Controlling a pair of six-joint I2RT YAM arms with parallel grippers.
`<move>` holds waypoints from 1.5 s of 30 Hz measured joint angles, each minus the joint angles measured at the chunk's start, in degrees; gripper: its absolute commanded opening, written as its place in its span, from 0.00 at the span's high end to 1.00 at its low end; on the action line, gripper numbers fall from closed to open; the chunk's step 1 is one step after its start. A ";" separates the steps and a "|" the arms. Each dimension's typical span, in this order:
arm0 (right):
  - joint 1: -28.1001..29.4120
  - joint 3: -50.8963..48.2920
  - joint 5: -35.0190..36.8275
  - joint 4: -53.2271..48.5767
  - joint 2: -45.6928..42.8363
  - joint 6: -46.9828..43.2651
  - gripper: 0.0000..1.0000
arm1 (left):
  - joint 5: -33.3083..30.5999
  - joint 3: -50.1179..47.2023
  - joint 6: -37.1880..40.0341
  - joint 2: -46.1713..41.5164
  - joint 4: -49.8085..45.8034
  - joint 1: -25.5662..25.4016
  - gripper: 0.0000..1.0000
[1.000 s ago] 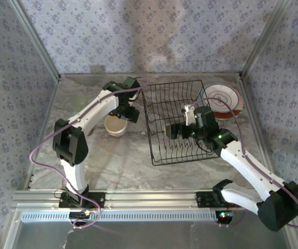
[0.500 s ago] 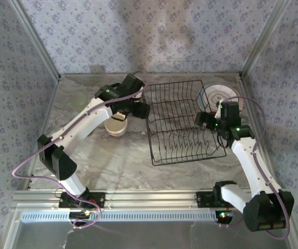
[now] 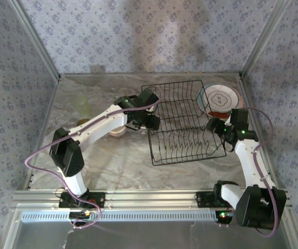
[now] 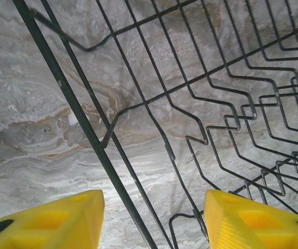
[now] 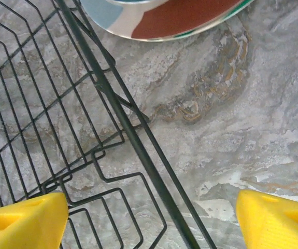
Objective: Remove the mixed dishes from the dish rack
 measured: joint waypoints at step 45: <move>6.86 5.88 -0.70 15.87 22.18 4.81 0.62 | -3.04 5.77 -4.20 12.50 -0.28 7.50 0.99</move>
